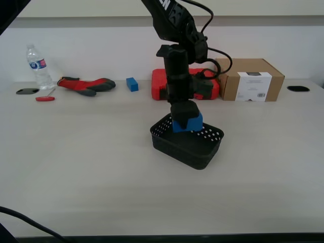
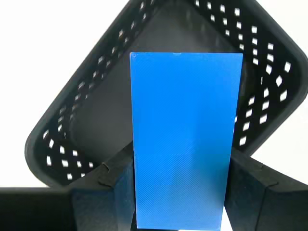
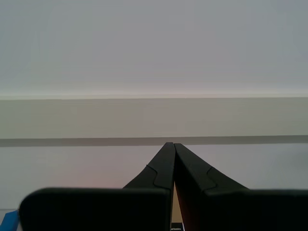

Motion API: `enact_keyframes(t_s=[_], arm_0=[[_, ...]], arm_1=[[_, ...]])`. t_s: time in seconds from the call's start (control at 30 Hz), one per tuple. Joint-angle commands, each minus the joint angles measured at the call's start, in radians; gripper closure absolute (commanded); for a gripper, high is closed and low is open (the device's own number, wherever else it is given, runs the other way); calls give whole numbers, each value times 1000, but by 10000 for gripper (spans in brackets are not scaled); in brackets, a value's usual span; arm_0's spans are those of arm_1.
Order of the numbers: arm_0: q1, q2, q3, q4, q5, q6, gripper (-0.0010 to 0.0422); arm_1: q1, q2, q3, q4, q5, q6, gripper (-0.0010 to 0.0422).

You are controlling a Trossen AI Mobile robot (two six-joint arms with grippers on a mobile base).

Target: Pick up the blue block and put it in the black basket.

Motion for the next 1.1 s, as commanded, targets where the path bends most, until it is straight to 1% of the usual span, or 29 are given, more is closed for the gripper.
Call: enact_keyframes(t_s=[0.03,0.1,0.13,0.17,0.2,0.27,0.33,0.37,0.43,0.47,0.57,0.63,0.67,0.7,0.77,1.1], arm_0=[[0,0,2,3,0,0,413],[0,0,2,3,0,0,413],[0,0,2,3,0,0,413],[0,0,2,3,0,0,413],[0,0,2,3,0,0,413],[0,0,2,3,0,0,413],[0,0,2,4,0,0,413],[0,0,2,3,0,0,413],[0,0,2,3,0,0,413],[0,0,2,3,0,0,413],[0,0,2,4,0,0,413],[0,0,2,3,0,0,413],[0,0,2,3,0,0,413],[0,0,2,3,0,0,413],[0,0,2,3,0,0,413],[0,0,2,3,0,0,413]], arm_1=[[-3,8,-3,8,3,-65,411],[-3,8,-8,-3,1,-87,395],[-3,7,-7,-8,1,-99,377],[-4,8,-8,-9,1,-114,335],[-4,8,-8,-11,2,-124,308],[-4,8,-11,-10,1,-127,219],[-4,7,-11,-11,1,-135,106],[-5,6,-11,-11,1,-154,59],[-10,-10,-11,-17,1,-196,0],[-15,-29,-11,-24,2,-194,58],[-17,-81,-11,-23,3,-202,189],[-17,-137,-11,-22,3,-216,299],[-17,-158,-12,-5,25,-208,360],[-17,-165,-12,11,36,-196,406],[-23,-157,-13,26,36,-189,417],[-29,-158,-32,32,35,-191,413]])
